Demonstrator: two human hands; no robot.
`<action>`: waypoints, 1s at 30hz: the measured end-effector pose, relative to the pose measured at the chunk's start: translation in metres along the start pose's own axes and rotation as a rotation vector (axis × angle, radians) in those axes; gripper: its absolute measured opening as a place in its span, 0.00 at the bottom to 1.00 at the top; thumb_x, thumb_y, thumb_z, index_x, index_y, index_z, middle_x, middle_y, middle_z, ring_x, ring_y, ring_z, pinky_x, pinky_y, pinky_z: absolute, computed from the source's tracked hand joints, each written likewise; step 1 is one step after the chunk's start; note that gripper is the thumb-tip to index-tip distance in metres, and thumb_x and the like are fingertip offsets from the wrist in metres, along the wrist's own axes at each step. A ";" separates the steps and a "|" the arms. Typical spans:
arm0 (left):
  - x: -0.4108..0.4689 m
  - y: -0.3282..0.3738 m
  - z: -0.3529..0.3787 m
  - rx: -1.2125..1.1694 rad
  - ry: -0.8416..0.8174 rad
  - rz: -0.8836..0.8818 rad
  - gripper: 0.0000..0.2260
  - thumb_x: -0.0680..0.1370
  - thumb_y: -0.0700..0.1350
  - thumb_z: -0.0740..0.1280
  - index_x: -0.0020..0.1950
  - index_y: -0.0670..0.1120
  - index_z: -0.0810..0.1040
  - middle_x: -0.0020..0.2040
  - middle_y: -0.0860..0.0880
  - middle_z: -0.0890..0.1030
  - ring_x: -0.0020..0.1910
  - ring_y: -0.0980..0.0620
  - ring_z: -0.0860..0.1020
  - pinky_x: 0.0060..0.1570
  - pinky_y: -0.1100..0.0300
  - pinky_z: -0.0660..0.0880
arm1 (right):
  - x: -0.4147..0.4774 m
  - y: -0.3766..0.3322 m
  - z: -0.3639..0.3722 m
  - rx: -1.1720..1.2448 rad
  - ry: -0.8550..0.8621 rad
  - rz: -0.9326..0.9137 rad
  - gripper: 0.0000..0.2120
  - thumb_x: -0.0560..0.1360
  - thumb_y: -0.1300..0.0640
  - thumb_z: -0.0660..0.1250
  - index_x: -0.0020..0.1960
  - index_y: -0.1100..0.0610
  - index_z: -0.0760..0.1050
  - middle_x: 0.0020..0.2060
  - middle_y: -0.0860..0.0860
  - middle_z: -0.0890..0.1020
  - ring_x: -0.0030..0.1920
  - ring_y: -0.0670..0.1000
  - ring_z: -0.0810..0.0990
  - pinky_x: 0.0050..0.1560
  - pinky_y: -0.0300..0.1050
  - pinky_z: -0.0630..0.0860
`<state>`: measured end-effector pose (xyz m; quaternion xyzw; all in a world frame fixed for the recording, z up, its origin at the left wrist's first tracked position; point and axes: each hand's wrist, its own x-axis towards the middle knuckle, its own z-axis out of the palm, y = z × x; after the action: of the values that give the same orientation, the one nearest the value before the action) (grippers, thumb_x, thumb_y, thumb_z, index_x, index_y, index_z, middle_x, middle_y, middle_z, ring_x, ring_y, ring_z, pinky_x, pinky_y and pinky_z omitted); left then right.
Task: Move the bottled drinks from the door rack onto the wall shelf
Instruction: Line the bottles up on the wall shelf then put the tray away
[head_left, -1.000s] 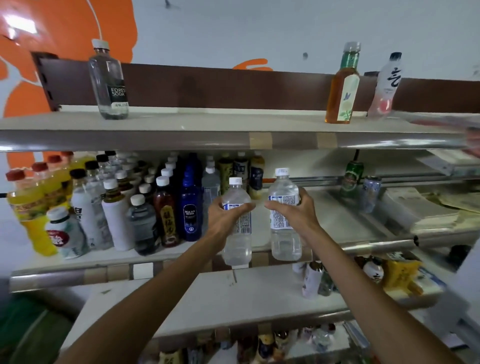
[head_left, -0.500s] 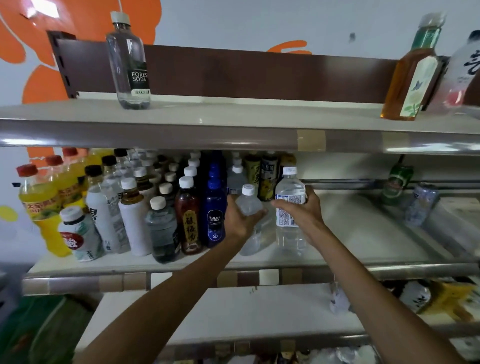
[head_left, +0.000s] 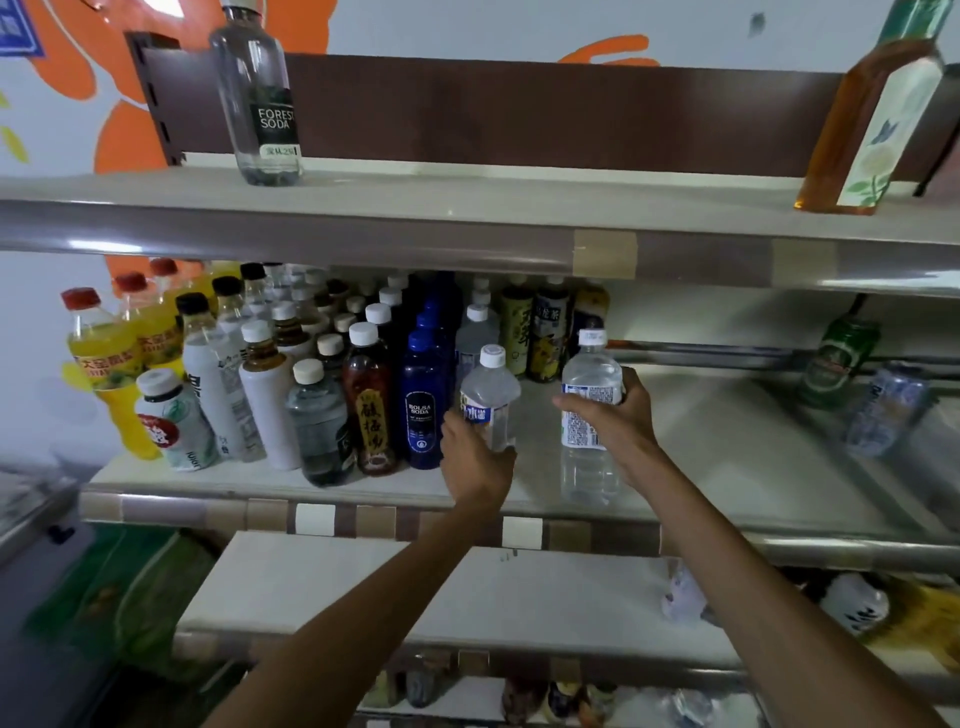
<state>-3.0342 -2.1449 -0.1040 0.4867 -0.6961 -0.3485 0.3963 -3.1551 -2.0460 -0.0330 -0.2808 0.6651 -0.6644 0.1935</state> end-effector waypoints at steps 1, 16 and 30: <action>-0.004 -0.005 0.002 0.040 0.014 -0.021 0.34 0.67 0.41 0.78 0.66 0.43 0.63 0.63 0.44 0.73 0.62 0.43 0.73 0.59 0.47 0.75 | 0.000 0.001 -0.002 0.002 -0.009 0.002 0.29 0.61 0.61 0.82 0.58 0.55 0.73 0.46 0.53 0.84 0.41 0.51 0.85 0.39 0.47 0.82; 0.019 -0.007 0.017 0.155 0.020 -0.164 0.13 0.76 0.50 0.70 0.56 0.43 0.77 0.49 0.45 0.82 0.45 0.47 0.81 0.44 0.54 0.79 | -0.007 -0.002 -0.018 -0.016 -0.057 -0.048 0.28 0.62 0.62 0.81 0.58 0.54 0.74 0.44 0.52 0.84 0.40 0.49 0.85 0.37 0.45 0.81; 0.031 -0.003 0.027 0.102 0.019 -0.218 0.08 0.80 0.44 0.65 0.56 0.41 0.76 0.52 0.43 0.81 0.43 0.50 0.76 0.41 0.59 0.72 | -0.013 -0.010 0.012 0.001 -0.120 -0.116 0.26 0.63 0.63 0.81 0.57 0.53 0.75 0.44 0.52 0.85 0.43 0.51 0.85 0.40 0.45 0.81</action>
<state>-3.0636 -2.1730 -0.1120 0.5824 -0.6521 -0.3492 0.3372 -3.1361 -2.0466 -0.0255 -0.3579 0.6345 -0.6569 0.1944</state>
